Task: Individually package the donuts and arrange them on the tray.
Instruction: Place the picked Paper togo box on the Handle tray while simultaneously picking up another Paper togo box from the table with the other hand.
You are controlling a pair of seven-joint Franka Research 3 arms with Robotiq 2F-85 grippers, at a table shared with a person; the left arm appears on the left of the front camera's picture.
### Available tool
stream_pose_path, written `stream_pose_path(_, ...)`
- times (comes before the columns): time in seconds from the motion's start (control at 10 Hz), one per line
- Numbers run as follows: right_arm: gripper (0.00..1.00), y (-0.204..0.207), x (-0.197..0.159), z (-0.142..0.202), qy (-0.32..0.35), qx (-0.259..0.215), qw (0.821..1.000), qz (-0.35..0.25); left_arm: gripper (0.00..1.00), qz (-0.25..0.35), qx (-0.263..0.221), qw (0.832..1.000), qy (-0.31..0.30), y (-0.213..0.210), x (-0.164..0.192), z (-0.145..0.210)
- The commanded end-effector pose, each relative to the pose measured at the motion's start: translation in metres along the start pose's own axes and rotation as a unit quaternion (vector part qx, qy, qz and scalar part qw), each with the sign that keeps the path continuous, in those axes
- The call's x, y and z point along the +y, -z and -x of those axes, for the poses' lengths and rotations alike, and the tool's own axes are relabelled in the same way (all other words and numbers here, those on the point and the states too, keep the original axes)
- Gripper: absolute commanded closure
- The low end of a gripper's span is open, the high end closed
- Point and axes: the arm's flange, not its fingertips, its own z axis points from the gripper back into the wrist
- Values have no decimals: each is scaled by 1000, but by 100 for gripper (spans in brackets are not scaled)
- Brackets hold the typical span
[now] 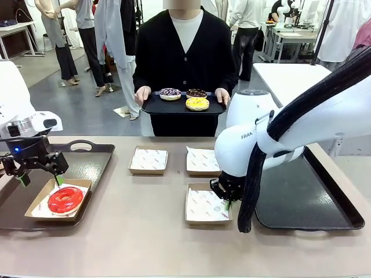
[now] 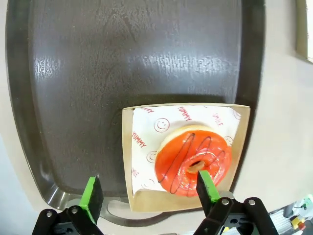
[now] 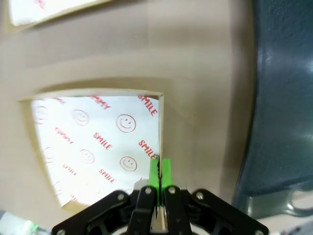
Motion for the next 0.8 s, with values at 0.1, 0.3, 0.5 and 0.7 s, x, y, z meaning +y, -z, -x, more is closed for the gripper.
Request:
stream_pose_path(0.1,100,-58,-1,-3,-4,9,1000,-8,0,133,-26,991,5,-40,28,23)
stream_pose_path(0.3,100,-97,-3,-15,-2,3,1000,-9,0,257,-59,964,17,-63,66,36)
stream_pose_path(0.5,100,-130,0,-37,2,9,1000,-15,0,372,-74,925,19,-66,93,45)
stream_pose_path(0.7,100,-152,11,-69,14,10,1000,-16,0,449,-68,891,24,-56,116,40)
